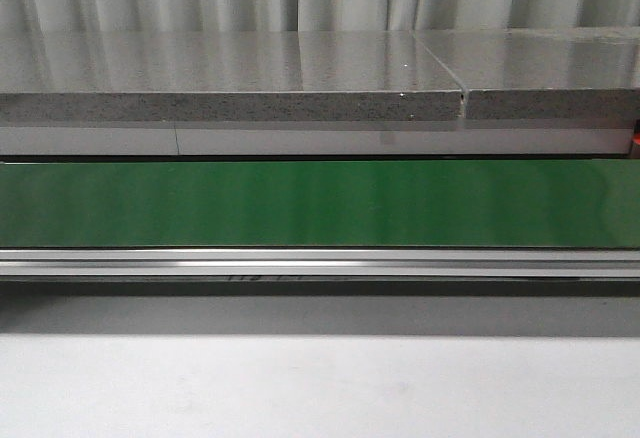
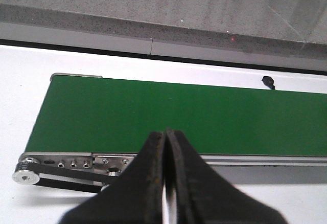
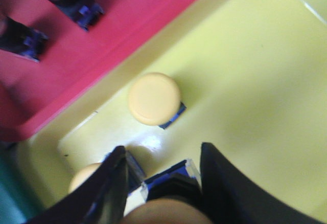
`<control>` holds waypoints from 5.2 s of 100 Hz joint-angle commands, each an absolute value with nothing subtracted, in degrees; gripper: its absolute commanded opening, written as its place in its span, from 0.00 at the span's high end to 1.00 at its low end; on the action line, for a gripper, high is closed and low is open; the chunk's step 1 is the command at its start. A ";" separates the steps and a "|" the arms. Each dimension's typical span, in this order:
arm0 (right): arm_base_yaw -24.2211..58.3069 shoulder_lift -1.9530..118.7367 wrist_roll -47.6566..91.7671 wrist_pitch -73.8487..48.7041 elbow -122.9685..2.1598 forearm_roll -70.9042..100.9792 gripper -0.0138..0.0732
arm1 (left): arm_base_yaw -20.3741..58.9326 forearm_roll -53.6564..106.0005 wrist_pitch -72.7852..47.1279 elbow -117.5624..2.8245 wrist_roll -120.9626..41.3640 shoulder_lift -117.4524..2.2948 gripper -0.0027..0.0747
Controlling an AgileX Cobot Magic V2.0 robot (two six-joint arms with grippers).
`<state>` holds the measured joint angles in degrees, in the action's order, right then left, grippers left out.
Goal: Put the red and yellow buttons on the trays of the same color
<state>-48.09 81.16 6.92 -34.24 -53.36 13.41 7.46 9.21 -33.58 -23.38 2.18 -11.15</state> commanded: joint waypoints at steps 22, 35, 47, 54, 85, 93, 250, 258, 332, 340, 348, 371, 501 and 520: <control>-49.42 83.54 6.26 -24.63 -50.02 14.04 0.65 | 7.88 10.13 -29.28 -24.95 2.23 -11.73 0.99; -49.42 85.27 6.26 -22.46 -49.68 14.03 0.65 | 7.88 10.13 -29.28 -24.95 2.23 -11.73 0.99; -49.42 86.43 6.26 -21.05 -49.68 14.03 0.65 | 7.88 10.13 -29.28 -24.95 2.23 -11.73 0.99; -49.42 87.02 6.26 -20.20 -49.68 14.03 0.65 | 7.88 10.13 -29.28 -24.95 2.23 -11.73 0.99; -49.42 90.95 6.26 -19.42 -49.20 14.03 0.65 | 7.88 10.13 -29.28 -24.95 2.23 -11.73 0.99; -49.42 91.49 6.26 -19.41 -49.20 14.03 0.65 | 7.88 10.13 -29.28 -24.95 2.23 -11.73 0.99; -42.16 71.29 6.99 -25.19 -54.20 14.23 0.21 | 7.88 10.13 -29.28 -24.95 2.23 -11.73 0.99; -37.81 68.58 7.19 -25.54 -56.10 14.23 0.21 | 7.88 10.13 -29.28 -24.95 2.23 -11.73 0.99; -8.09 38.99 16.31 -27.18 -44.97 13.38 0.26 | 7.88 10.13 -29.28 -24.95 2.23 -11.73 0.99; -8.09 34.28 17.13 -27.75 -41.41 13.38 0.33 | 7.88 10.13 -29.28 -24.95 2.23 -11.73 0.99; -8.09 30.09 17.68 -28.04 -38.09 13.38 0.42 | 7.88 10.13 -29.28 -24.95 2.23 -11.73 0.99; -8.09 20.04 17.68 -30.94 -31.10 13.38 0.79 | 7.88 10.13 -29.28 -24.95 2.23 -11.73 0.99; -3.92 12.35 12.29 -24.63 -25.94 8.99 0.92 | 7.88 10.13 -29.28 -24.95 2.23 -11.73 0.99; -2.03 7.27 1.89 -16.66 -16.28 2.20 0.92 | 7.88 10.13 -29.28 -24.95 2.23 -11.73 0.99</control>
